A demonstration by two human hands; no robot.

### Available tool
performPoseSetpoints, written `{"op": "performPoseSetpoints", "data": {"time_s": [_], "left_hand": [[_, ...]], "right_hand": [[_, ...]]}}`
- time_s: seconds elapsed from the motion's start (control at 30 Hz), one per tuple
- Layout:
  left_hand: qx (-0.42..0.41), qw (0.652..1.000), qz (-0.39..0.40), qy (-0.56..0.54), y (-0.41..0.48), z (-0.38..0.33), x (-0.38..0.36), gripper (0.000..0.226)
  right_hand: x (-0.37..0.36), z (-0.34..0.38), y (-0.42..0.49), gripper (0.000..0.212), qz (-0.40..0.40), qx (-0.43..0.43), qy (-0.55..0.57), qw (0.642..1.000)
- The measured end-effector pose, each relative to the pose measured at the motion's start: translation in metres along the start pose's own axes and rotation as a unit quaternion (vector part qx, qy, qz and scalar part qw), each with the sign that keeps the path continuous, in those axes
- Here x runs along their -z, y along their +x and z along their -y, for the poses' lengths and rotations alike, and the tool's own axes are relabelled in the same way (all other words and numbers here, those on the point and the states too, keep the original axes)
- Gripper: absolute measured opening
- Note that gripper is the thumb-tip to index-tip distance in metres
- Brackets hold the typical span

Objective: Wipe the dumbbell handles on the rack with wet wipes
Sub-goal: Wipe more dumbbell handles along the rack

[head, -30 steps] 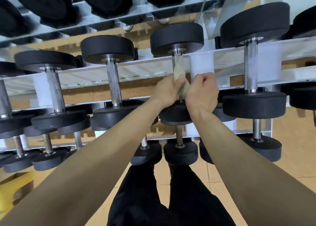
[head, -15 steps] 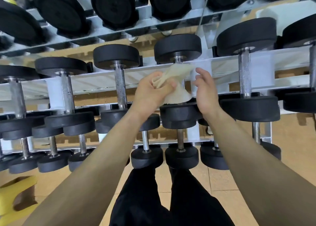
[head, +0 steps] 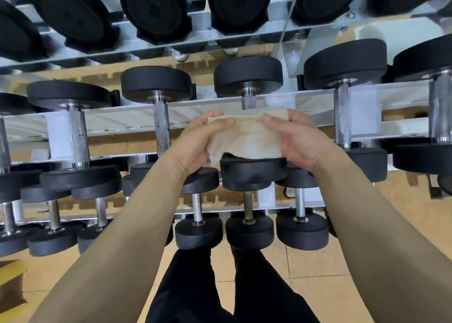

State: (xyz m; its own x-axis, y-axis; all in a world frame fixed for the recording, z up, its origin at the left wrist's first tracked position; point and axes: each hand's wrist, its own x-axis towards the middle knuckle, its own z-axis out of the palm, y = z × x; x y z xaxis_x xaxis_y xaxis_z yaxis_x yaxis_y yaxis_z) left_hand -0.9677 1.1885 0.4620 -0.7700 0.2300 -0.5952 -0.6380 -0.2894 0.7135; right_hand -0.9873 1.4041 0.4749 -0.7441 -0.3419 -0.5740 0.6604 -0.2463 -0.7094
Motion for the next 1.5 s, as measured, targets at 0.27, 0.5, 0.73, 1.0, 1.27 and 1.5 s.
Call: {"op": "performPoseSetpoints", "data": {"time_s": [0.27, 0.5, 0.73, 1.0, 1.27, 1.5], "left_hand": [[-0.059, 0.966, -0.252, 0.011, 0.064, 0.027, -0.002, 0.022], [-0.026, 0.963, -0.266, 0.036, 0.077, 0.043, -0.013, 0.031], [-0.017, 0.961, -0.270, 0.062, 0.079, 0.048, -0.016, 0.015], [0.067, 0.973, -0.222, 0.014, 0.103, 0.049, -0.029, 0.024], [0.062, 0.981, -0.171, -0.064, 0.101, 0.040, -0.027, 0.011], [0.036, 0.954, -0.257, 0.150, 0.108, 0.047, -0.031, 0.012]], "right_hand": [[0.026, -0.020, 0.062, 0.018, -0.167, 0.032, -0.192, 0.967], [0.018, -0.023, 0.069, 0.033, -0.239, 0.070, -0.152, 0.956], [0.026, -0.036, 0.077, 0.011, -0.237, 0.027, -0.244, 0.940], [0.023, -0.030, 0.096, 0.010, -0.242, 0.002, -0.383, 0.891], [0.012, -0.024, 0.096, 0.010, -0.241, -0.046, -0.613, 0.751], [0.002, -0.031, 0.079, 0.021, -0.238, -0.036, -0.246, 0.939]]}}
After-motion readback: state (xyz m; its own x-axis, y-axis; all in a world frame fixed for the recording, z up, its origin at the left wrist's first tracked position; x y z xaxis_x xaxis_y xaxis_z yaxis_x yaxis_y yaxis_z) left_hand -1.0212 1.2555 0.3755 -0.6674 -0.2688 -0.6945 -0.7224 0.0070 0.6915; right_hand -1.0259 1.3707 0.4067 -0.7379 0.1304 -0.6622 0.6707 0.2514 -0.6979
